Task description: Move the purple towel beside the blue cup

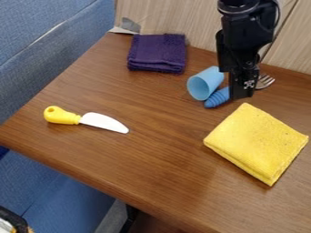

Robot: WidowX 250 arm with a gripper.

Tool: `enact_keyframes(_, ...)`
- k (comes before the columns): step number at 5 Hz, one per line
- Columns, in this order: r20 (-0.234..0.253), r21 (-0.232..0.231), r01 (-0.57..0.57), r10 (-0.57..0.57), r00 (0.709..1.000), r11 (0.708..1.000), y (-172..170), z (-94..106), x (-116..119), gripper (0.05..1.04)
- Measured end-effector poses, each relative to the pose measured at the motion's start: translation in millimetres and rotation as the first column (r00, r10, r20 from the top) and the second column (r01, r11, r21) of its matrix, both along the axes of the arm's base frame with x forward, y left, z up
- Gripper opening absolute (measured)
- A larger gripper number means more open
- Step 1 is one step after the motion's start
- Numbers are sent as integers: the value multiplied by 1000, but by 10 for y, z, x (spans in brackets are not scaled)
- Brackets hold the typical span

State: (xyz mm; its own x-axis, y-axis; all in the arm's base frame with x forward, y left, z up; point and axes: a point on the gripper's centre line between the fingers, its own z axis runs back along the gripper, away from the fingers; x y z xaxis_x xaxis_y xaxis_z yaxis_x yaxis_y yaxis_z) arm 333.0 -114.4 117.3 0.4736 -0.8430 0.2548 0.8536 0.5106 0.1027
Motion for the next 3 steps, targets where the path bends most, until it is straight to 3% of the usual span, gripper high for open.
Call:
enact_keyframes(1, -32, 8, -4, 4, 999, 1000, 2, -106, -9, 998)
enact_keyframes(3, -20, 3, -71, 71, 997, 997, 122, 4, 162, 998)
